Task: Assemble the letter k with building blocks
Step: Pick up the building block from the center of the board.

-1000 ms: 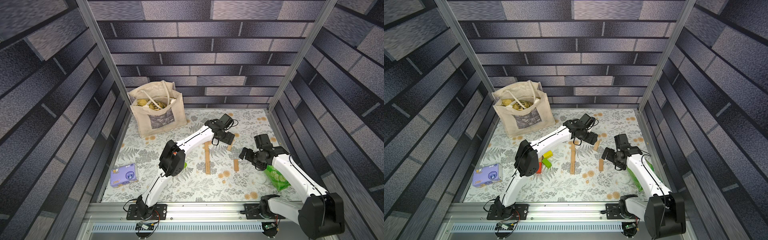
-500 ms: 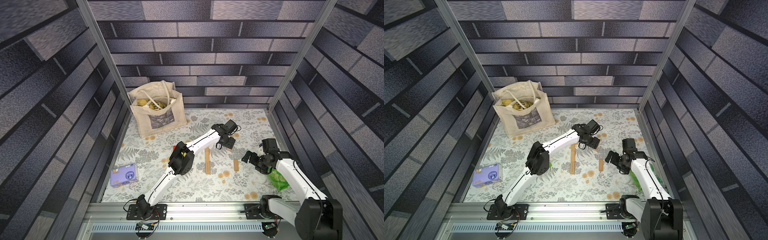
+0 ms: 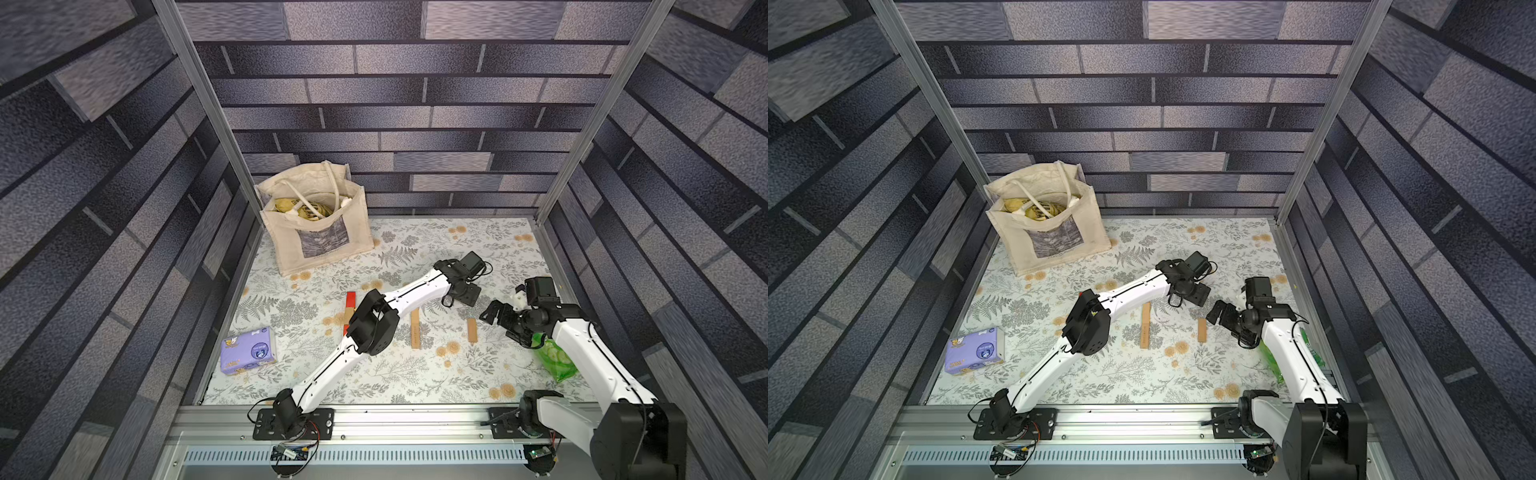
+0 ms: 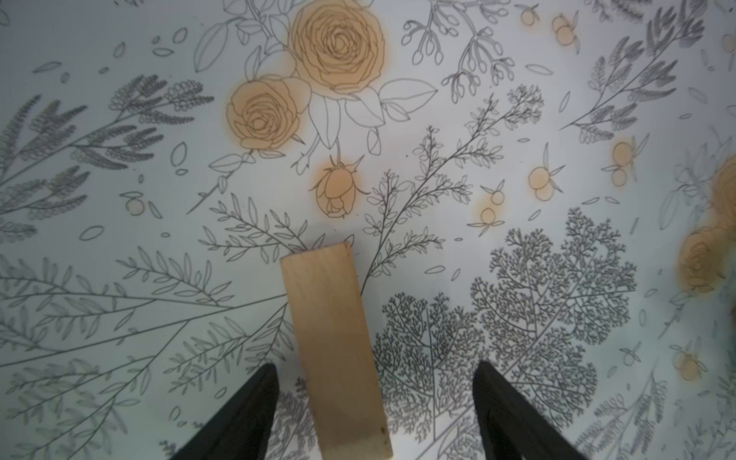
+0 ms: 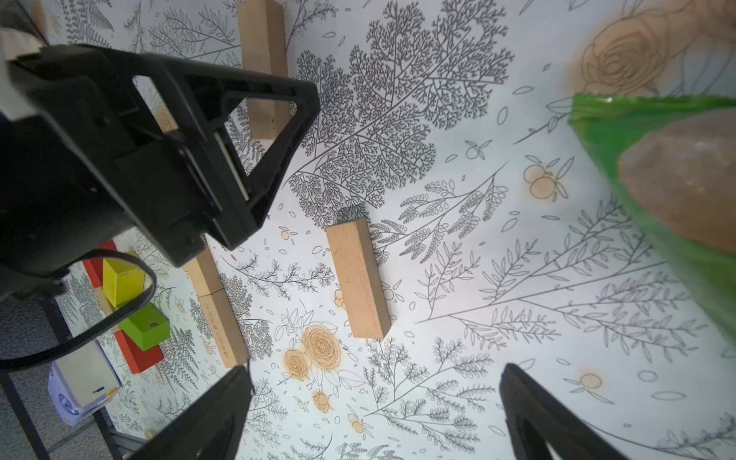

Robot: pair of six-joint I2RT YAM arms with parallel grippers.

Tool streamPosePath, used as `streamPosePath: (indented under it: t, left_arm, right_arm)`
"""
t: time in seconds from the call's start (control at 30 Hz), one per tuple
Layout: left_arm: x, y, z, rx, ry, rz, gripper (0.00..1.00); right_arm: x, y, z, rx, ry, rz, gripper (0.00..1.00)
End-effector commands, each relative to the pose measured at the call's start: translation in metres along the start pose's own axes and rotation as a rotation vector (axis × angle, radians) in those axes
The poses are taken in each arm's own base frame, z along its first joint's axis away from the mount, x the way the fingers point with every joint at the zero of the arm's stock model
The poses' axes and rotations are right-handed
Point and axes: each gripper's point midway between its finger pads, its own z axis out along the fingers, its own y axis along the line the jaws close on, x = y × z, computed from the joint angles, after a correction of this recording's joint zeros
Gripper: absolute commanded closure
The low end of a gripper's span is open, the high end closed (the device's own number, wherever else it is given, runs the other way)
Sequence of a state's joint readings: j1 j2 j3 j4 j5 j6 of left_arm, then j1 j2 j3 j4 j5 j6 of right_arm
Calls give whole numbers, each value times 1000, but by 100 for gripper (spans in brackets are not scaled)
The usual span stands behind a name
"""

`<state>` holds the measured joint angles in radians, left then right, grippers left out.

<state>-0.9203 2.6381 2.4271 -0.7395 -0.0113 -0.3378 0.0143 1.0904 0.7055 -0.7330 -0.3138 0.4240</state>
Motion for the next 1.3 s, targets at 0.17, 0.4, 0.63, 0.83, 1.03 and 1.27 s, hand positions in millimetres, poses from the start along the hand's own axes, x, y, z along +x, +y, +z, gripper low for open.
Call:
streamPosePath:
  t: [0.17,0.4,0.63,0.83,1.03,1.27]
  left_arm:
    - [-10,11,6,-60,-35,-39,23]
    - [4,20,16,-102,12,-35,33]
    - [16,27,19,-136,47,-35,43]
    - [13,27,17,-137,34,-24,54]
    - [2,28,5,-147,-1,4,74]
    - [-7,16,-41,-45,-62,148,79]
  right_arm:
    - [3,6,-6,-36,4,-17,0]
    - [2,5,-4,-32,5,-15,0]
    - [2,3,-2,-25,5,-14,0]
    - [1,1,-1,-15,4,-13,0]
    - [0,0,-2,-4,-6,-14,0]
    - [-2,5,-4,-37,-27,-32,0]
